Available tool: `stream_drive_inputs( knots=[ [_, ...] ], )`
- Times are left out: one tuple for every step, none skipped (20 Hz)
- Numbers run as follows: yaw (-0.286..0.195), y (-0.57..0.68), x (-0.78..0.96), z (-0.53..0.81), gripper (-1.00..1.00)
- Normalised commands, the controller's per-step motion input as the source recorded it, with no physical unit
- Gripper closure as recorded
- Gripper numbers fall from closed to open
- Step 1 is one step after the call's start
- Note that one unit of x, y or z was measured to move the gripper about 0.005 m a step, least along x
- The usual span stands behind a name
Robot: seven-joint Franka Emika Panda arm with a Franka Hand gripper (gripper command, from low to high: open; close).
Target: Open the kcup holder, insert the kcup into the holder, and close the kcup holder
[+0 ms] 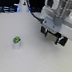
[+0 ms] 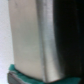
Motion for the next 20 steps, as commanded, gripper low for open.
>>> stream_drive_inputs(
  knots=[
    [-0.117, -0.04, 0.31, 0.3, -1.0],
    [-0.127, -0.1, 0.3, 0.36, -1.0],
    [-0.171, -0.25, 0.22, 0.45, -1.0],
    [-0.186, -0.29, 0.21, 0.46, -1.0],
    [-0.2, -0.35, 0.19, 0.46, -1.0],
    [-0.23, -0.37, 0.23, 0.44, -1.0],
    [-0.236, -0.41, 0.18, 0.44, -1.0],
    [-0.234, -0.43, 0.13, 0.43, -1.0],
    [-0.237, -0.46, 0.09, 0.42, -1.0],
    [-0.243, -0.48, 0.05, 0.39, -1.0],
    [-0.254, -0.48, 0.02, 0.38, -1.0],
    [-0.266, -0.45, 0.0, 0.38, -1.0],
    [-0.282, -0.4, 0.0, 0.38, -1.0],
    [-0.292, -0.37, 0.01, 0.36, -1.0],
    [-0.299, -0.36, 0.0, 0.34, -1.0],
    [-0.316, -0.33, -0.01, 0.33, -1.0],
    [-0.312, -0.34, -0.01, 0.32, -1.0],
    [-0.309, -0.34, -0.02, 0.31, -1.0],
    [-0.308, -0.34, -0.02, 0.3, -1.0],
    [-0.308, -0.35, -0.02, 0.28, -1.0]
  ],
)
